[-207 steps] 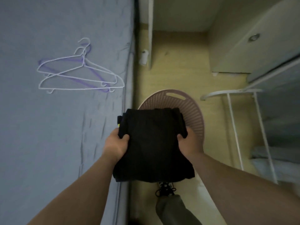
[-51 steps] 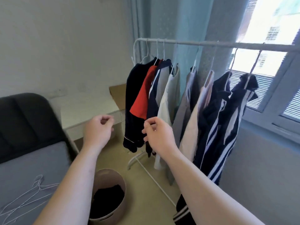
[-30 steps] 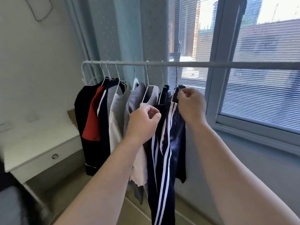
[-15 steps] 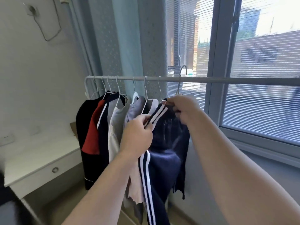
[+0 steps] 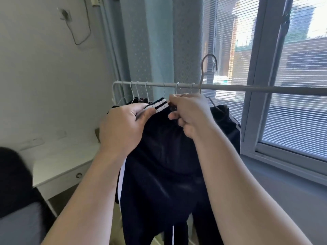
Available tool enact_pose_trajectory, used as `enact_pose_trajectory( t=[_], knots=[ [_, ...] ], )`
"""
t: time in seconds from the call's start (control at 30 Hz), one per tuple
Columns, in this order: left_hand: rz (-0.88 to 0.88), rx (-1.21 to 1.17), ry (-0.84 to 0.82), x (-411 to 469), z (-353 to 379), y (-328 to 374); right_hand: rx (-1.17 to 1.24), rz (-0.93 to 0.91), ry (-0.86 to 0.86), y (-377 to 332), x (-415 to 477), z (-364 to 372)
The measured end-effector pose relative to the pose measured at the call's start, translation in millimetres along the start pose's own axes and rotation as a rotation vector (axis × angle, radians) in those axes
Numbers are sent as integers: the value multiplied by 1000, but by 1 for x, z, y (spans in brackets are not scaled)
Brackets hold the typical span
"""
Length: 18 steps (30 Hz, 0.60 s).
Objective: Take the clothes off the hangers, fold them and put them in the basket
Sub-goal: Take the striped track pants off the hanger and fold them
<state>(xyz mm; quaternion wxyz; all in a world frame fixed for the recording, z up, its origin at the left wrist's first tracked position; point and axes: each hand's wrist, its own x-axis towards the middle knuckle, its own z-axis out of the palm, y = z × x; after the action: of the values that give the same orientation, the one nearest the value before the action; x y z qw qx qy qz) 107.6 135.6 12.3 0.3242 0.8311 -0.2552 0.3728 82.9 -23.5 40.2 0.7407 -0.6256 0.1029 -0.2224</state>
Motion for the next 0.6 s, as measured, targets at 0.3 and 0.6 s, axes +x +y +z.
enact_pose_trajectory(
  t=[0.3,0.6],
  knots=[
    [-247,-474,220,-21,-10,-48,457,81,213,21,-9,22],
    [-579,-674,305,-33,-19,-78,822,58,399,29,-17,60]
  ],
)
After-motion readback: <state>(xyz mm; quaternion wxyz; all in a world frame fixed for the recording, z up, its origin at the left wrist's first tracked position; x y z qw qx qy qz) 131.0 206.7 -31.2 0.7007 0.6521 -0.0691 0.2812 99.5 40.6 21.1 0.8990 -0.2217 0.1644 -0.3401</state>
